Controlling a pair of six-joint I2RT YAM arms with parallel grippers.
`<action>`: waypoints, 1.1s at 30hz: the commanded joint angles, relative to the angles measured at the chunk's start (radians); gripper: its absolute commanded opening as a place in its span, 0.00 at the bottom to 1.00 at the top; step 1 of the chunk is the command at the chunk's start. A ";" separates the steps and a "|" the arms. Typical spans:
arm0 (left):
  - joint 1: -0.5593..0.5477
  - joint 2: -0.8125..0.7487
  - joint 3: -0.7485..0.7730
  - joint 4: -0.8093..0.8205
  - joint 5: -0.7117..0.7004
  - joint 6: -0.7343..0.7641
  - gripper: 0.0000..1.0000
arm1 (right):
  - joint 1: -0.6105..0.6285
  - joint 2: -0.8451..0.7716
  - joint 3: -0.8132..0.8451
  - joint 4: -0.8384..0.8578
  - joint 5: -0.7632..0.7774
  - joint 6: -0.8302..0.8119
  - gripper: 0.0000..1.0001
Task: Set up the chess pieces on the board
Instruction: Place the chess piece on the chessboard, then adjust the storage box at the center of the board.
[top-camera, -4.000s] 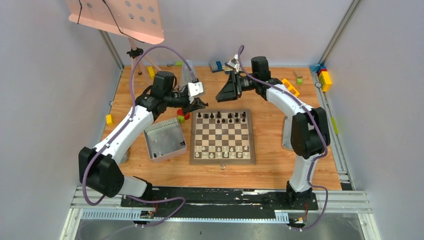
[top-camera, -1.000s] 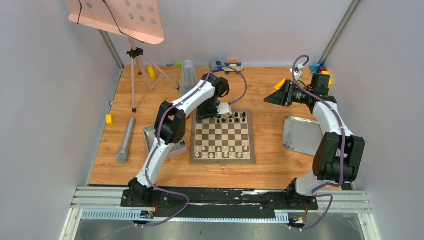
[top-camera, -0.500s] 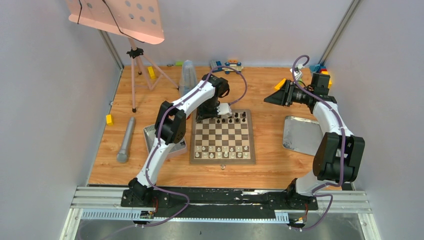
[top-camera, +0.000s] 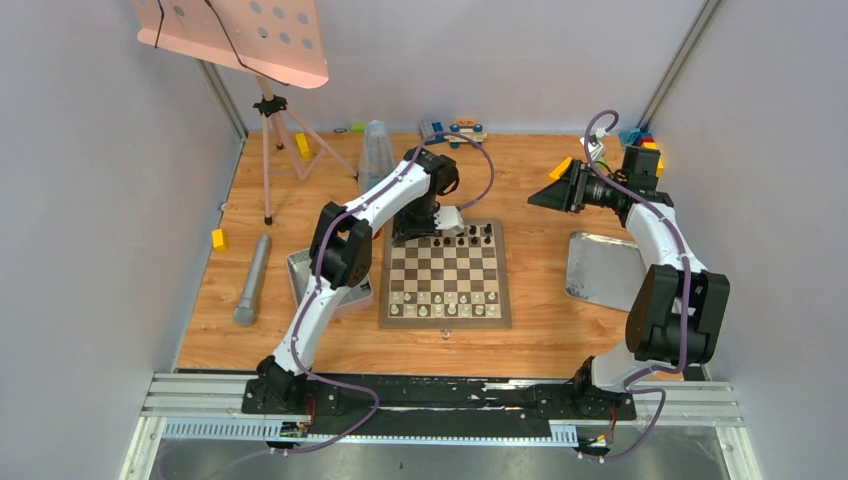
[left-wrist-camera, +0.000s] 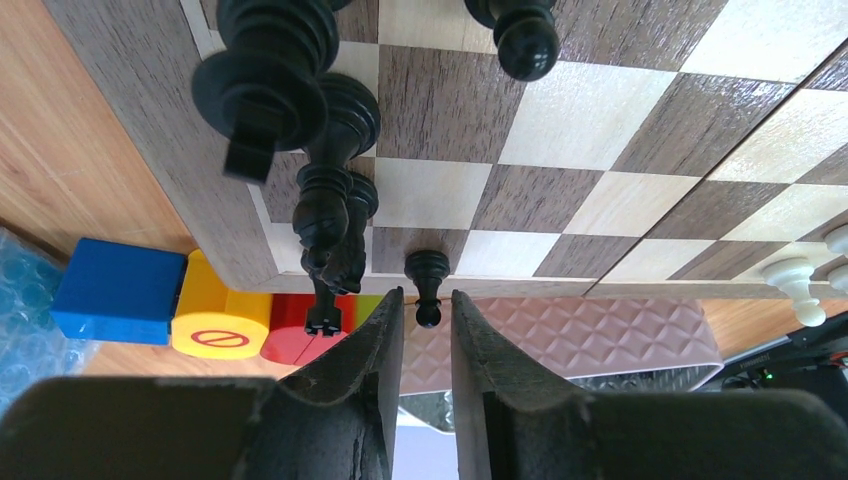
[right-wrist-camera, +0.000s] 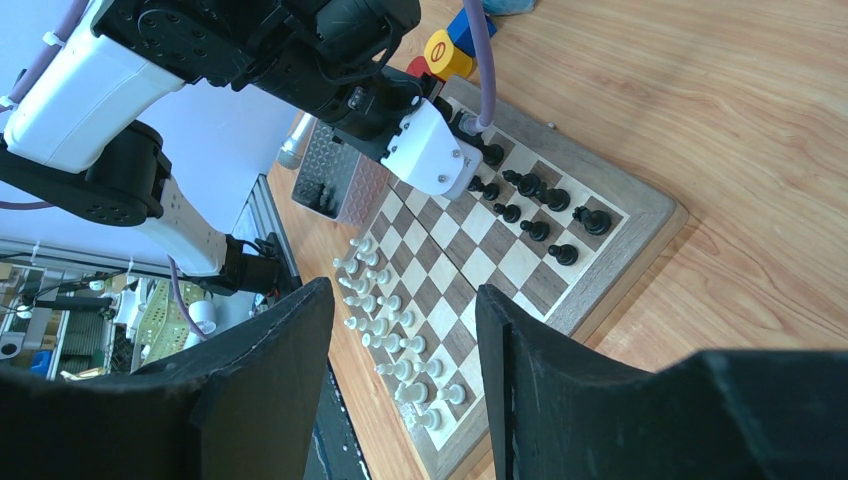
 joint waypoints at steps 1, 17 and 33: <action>-0.009 -0.073 0.010 0.001 0.027 -0.017 0.31 | -0.004 0.001 0.003 0.014 -0.034 -0.027 0.55; 0.122 -0.522 -0.352 0.139 0.248 -0.104 0.33 | -0.003 -0.007 0.009 0.010 -0.030 -0.029 0.55; 0.523 -0.805 -0.873 0.511 0.157 -0.058 0.58 | 0.010 -0.001 0.004 0.002 -0.009 -0.052 0.56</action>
